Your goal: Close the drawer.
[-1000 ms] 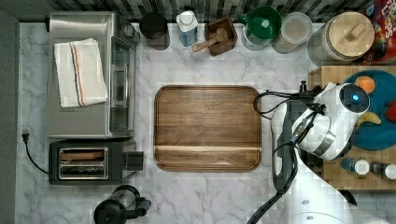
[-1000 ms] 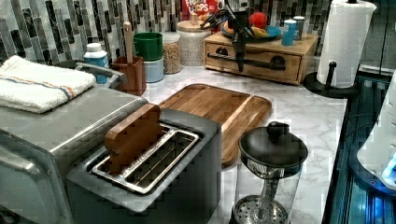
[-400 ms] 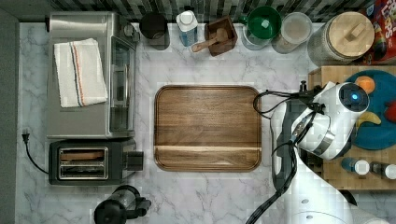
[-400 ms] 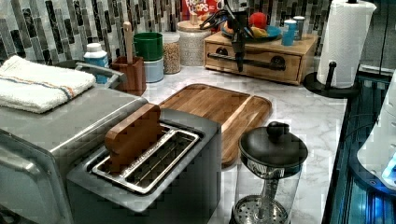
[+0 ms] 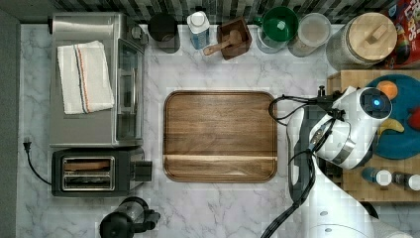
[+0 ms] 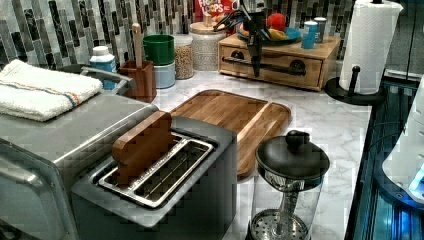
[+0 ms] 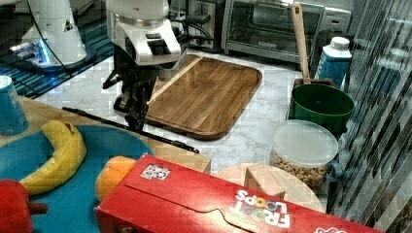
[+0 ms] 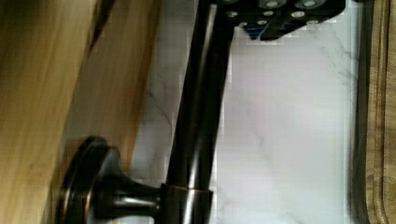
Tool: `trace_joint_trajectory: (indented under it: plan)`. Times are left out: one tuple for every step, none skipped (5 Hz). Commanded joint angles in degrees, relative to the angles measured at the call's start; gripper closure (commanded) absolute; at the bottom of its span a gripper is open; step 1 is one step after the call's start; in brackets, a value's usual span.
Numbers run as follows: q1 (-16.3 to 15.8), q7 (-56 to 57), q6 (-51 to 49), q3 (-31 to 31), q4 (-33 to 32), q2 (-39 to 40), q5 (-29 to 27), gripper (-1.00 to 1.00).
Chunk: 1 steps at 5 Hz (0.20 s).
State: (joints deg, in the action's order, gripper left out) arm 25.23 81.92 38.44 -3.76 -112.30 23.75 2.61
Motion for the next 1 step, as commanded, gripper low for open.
trace_joint_trajectory:
  plan:
    - [4.2, 0.7, 5.7, -4.7, 11.6, 0.7, 1.8, 1.0]
